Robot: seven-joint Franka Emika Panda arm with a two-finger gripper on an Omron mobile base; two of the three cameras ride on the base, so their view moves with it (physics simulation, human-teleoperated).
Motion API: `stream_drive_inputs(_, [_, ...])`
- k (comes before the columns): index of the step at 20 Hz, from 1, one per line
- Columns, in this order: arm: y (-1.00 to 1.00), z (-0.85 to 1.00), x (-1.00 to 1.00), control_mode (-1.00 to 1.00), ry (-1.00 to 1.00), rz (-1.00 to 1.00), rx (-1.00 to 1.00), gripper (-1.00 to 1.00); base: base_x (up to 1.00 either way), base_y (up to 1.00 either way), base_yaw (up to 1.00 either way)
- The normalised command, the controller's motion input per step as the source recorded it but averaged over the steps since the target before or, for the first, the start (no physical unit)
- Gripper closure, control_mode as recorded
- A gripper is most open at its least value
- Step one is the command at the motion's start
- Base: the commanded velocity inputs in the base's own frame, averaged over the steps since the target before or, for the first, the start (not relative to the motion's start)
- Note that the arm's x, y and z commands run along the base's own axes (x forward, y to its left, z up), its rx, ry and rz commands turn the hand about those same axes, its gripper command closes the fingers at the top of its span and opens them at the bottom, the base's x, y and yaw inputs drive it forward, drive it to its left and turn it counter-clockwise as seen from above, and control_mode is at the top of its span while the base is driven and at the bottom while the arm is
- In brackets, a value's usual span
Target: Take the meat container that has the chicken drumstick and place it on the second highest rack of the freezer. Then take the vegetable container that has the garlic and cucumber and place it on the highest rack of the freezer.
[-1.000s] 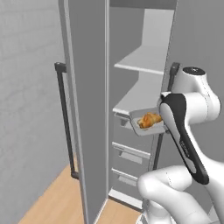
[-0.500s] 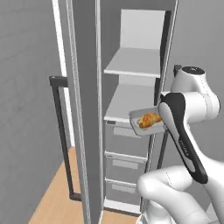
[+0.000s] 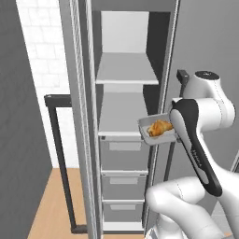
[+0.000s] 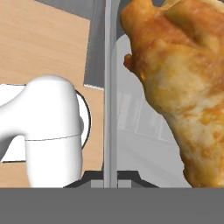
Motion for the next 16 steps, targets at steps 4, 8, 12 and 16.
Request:
stream_drive_inputs(4, [0.0, 0.0, 0.0, 1.0, 0.0, 0.0, 0.0, 1.0, 0.35, 0.27, -0.3])
stream_drive_inputs(8, [0.0, 0.0, 0.0, 1.0, 0.0, 0.0, 0.0, 1.0, 0.43, 0.31, -0.25])
stream_drive_inputs(12, [0.0, 0.0, 0.0, 1.0, 0.0, 0.0, 0.0, 1.0, 0.4, 0.37, -0.14])
stream_drive_inputs(16, [0.0, 0.0, 0.0, 1.0, 0.0, 0.0, 0.0, 1.0, 0.29, 0.33, -0.08])
